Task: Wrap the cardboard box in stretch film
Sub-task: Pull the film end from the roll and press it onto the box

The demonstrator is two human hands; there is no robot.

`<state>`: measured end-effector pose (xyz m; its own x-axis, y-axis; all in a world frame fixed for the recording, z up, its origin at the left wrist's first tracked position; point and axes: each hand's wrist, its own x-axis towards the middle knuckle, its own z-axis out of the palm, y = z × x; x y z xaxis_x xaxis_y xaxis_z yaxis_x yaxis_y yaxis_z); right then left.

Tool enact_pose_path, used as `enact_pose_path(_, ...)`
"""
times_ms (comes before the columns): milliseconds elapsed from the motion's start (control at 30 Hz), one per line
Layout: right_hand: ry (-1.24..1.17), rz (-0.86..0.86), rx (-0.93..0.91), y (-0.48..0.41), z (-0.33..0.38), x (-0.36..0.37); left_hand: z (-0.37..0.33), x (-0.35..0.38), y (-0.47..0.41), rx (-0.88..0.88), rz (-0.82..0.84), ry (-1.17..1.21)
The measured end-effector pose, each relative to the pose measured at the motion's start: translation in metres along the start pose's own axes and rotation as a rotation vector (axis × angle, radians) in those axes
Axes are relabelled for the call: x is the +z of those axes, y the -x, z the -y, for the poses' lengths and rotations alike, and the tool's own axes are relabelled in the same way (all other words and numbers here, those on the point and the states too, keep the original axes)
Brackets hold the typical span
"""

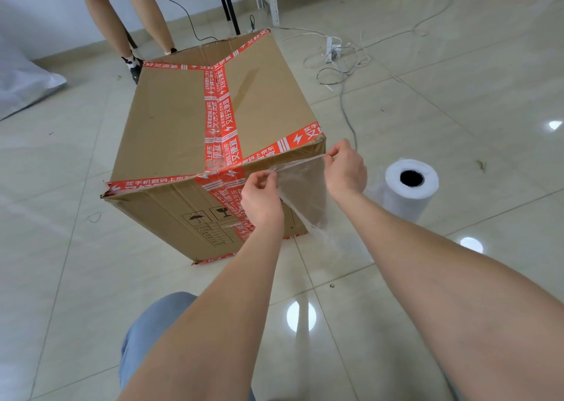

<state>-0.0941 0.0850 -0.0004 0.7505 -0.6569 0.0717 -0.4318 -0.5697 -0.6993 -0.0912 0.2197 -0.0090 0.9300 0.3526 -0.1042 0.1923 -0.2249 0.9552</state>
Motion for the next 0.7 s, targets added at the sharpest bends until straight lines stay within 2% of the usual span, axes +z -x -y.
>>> enact_pose_path(300, -0.269, -0.057, 0.136, -0.002, 0.001, 0.019, 0.002, 0.008, -0.006, -0.093, -0.064, 0.086)
enact_pose_path(433, -0.280, -0.036, 0.092, -0.004, -0.004, 0.021, 0.002, 0.011, -0.005, -0.105, -0.105, 0.104)
enact_pose_path(600, -0.317, 0.001, 0.145, -0.011, -0.004, 0.019, 0.008, 0.004, -0.005, -0.230, -0.145, 0.125)
enact_pose_path(700, -0.317, -0.005, 0.134, -0.011, -0.002, 0.016, 0.017, -0.002, 0.002, -0.203, -0.072, 0.024)
